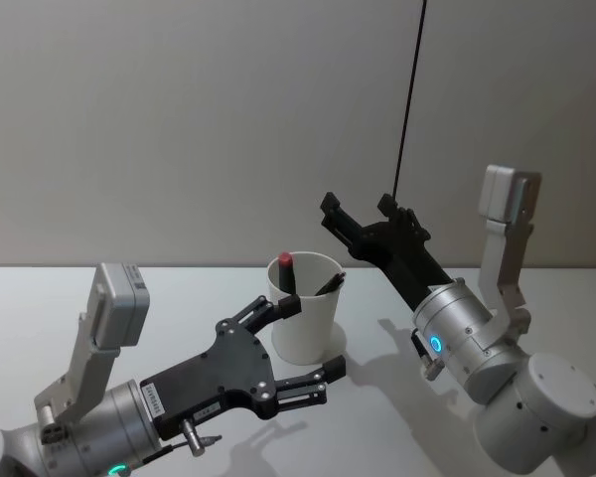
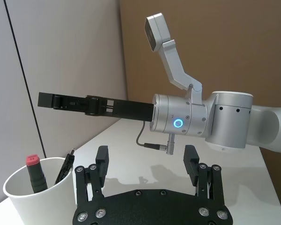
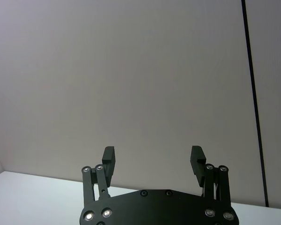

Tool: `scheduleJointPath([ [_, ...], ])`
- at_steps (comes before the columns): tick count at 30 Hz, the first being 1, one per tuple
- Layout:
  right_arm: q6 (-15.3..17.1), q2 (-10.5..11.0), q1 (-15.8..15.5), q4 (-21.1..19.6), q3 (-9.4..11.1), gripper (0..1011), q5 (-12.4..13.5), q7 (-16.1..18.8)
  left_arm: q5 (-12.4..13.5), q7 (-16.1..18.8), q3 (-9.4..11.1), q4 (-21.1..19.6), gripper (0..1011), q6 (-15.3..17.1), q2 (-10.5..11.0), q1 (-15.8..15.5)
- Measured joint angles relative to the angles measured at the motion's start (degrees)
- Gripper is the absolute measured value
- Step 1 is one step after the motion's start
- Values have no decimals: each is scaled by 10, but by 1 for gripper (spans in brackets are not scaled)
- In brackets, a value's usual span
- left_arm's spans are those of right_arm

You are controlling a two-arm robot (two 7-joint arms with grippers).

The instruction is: Place the pen into the pen holder.

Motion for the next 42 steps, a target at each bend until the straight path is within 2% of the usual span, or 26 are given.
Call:
scheduleJointPath([
  [6, 0, 3, -9, -6, 1, 1001, -5, -1, 4, 9, 0, -1, 1003, 0, 1, 2],
  [11, 0, 8, -27, -20, 5, 1001, -19, -3, 15, 33, -2, -5, 1003, 4, 2, 7],
  [42, -6, 59, -196, -142, 37, 1001, -145, -22, 125, 271, -19, -47, 1003, 41, 17, 57],
])
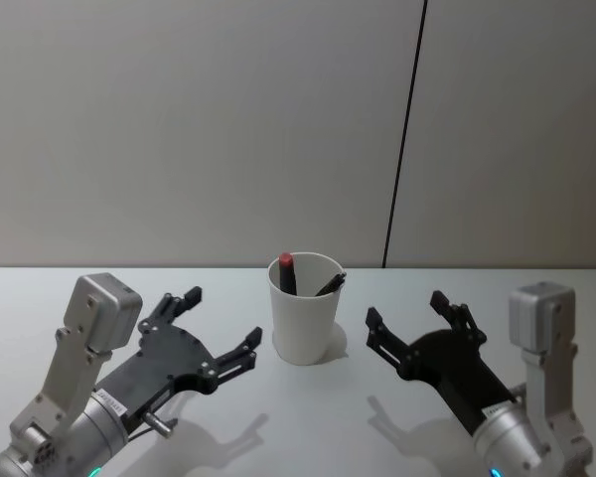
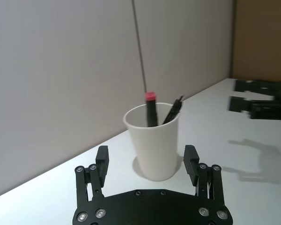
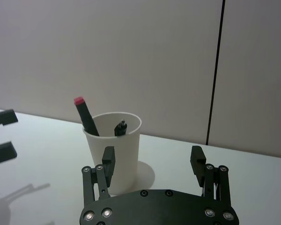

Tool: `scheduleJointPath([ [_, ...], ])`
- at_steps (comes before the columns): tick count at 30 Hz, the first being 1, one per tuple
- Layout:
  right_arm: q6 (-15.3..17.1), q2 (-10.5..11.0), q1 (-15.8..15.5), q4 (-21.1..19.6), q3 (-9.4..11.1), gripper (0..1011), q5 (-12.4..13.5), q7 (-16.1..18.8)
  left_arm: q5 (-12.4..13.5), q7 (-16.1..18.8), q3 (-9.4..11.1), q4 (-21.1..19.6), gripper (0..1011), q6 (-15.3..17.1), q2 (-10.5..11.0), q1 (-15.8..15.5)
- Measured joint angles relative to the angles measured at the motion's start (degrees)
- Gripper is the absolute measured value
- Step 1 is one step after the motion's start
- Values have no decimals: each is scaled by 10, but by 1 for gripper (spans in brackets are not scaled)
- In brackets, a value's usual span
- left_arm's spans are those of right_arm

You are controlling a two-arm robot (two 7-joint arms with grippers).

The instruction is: Place the pen into the pen holder.

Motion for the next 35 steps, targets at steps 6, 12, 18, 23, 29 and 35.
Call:
scheduleJointPath([
  [6, -1, 7, -22, -16, 4, 1001, -16, -3, 19, 41, -3, -7, 1003, 6, 3, 9],
  [12, -1, 9, -29, -21, 6, 1001, -21, -3, 43, 93, -7, -16, 1003, 14, 6, 20],
  [18, -1, 9, -29, -21, 6, 1001, -22, -3, 59, 129, -9, -22, 1003, 19, 8, 28],
  [23, -1, 9, -29, -21, 6, 1001, -22, -3, 70, 152, -11, -26, 1003, 23, 9, 33],
  [29, -1, 9, -29, -21, 5, 1001, -22, -3, 73, 159, -11, -27, 1003, 24, 10, 34],
  [35, -1, 9, -29, -21, 5, 1001, -22, -3, 73, 159, -12, -27, 1003, 24, 10, 34],
])
